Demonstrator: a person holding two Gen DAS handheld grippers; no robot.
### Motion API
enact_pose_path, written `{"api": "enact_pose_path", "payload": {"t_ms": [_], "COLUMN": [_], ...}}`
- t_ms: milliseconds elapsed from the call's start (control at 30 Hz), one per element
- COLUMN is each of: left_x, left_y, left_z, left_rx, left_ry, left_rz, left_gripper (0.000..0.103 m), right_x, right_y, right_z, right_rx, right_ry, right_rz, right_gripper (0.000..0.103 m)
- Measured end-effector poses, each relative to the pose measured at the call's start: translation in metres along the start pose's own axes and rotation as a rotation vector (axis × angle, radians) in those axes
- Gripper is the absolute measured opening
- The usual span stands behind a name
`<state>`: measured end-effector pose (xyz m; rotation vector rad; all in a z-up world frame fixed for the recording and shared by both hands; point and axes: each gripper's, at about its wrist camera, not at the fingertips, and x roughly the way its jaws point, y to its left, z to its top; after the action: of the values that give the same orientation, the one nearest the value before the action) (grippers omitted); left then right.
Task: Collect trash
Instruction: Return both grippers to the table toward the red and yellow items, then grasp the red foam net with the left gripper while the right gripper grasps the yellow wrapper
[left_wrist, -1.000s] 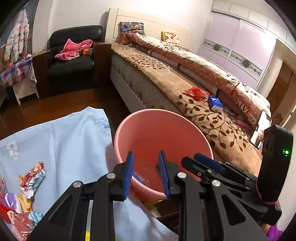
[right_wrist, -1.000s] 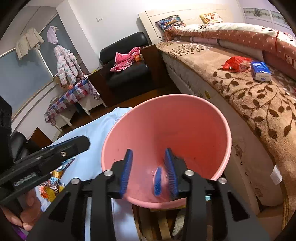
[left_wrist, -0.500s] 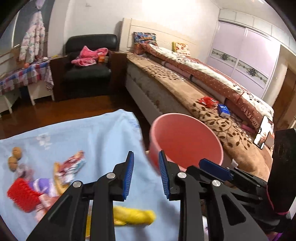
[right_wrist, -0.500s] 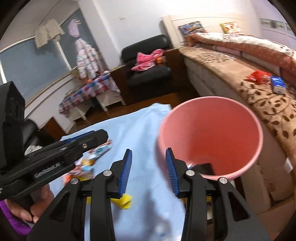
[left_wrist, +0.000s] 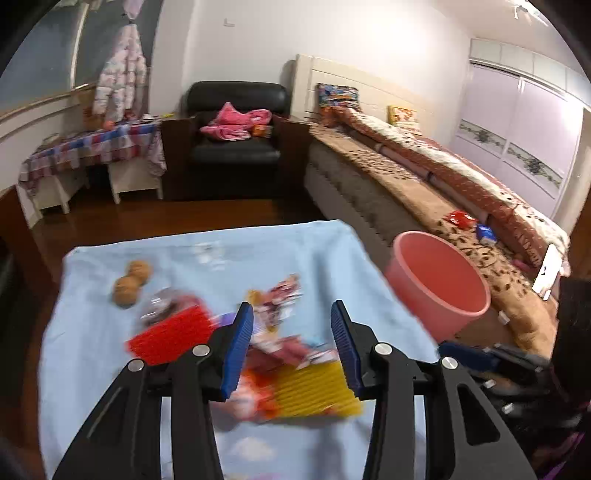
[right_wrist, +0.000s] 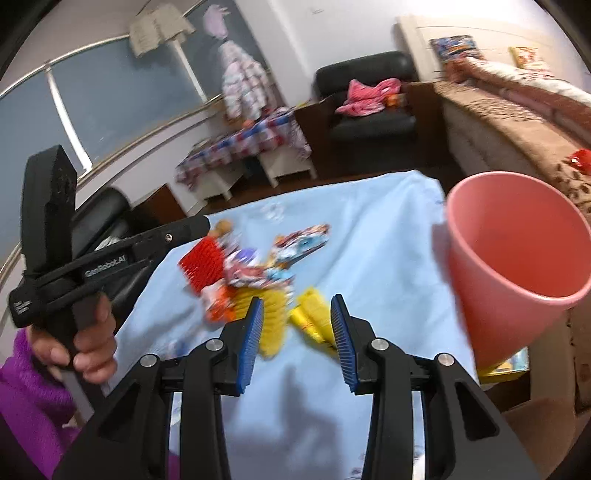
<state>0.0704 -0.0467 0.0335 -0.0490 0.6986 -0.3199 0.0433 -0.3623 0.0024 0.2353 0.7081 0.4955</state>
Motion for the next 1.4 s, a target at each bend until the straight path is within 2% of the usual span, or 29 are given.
{"api": "enact_pose_path", "payload": {"t_ms": [167, 300, 500, 633, 767, 900, 933, 1000, 1033, 1067, 1133, 1400], "left_x": [-0.013, -0.012, 0.009, 0.035, 0.051, 0.052, 0.051, 0.051, 0.050, 0.050, 0.045, -0.009], "left_y": [0.039, 0.060, 0.082, 0.088, 0.099, 0.103, 0.103, 0.103, 0.103, 0.103, 0.102, 0.092], "left_z": [-0.015, -0.017, -0.007, -0.005, -0.008, -0.016, -0.020, -0.024, -0.025, -0.026, -0.029, -0.026], "left_rx": [0.013, 0.047, 0.125, 0.189, 0.189, 0.187, 0.188, 0.186, 0.179, 0.167, 0.151, 0.108], "left_ry": [0.020, 0.046, 0.093, 0.145, 0.194, 0.202, 0.201, 0.195, 0.194, 0.192, 0.178, 0.066], "left_rz": [0.053, 0.075, 0.070, 0.056, 0.025, 0.000, -0.007, -0.006, -0.006, -0.011, -0.016, -0.015], "left_gripper": [0.043, 0.045, 0.045, 0.045, 0.045, 0.045, 0.043, 0.028, 0.016, 0.011, 0.009, 0.008], "right_x": [0.002, 0.011, 0.020, 0.021, 0.023, 0.027, 0.029, 0.032, 0.033, 0.034, 0.033, 0.034], "right_y": [0.017, 0.026, 0.028, 0.015, 0.012, 0.013, 0.013, 0.011, 0.011, 0.010, 0.007, -0.004], "right_z": [0.001, 0.000, 0.001, 0.005, 0.007, 0.006, 0.005, 0.004, 0.004, 0.003, 0.003, 0.004], "right_rx": [-0.034, -0.060, -0.070, -0.044, -0.064, -0.083, -0.085, -0.087, -0.089, -0.088, -0.080, -0.115], "right_ry": [0.019, 0.062, 0.110, 0.101, 0.101, 0.108, 0.114, 0.121, 0.120, 0.118, 0.114, 0.113], "right_rz": [0.101, 0.107, 0.060, 0.012, -0.043, -0.077, -0.085, -0.114, -0.122, -0.134, -0.142, -0.171], "right_gripper": [0.039, 0.039, 0.039, 0.039, 0.039, 0.039, 0.039, 0.039, 0.039, 0.041, 0.047, 0.047]}}
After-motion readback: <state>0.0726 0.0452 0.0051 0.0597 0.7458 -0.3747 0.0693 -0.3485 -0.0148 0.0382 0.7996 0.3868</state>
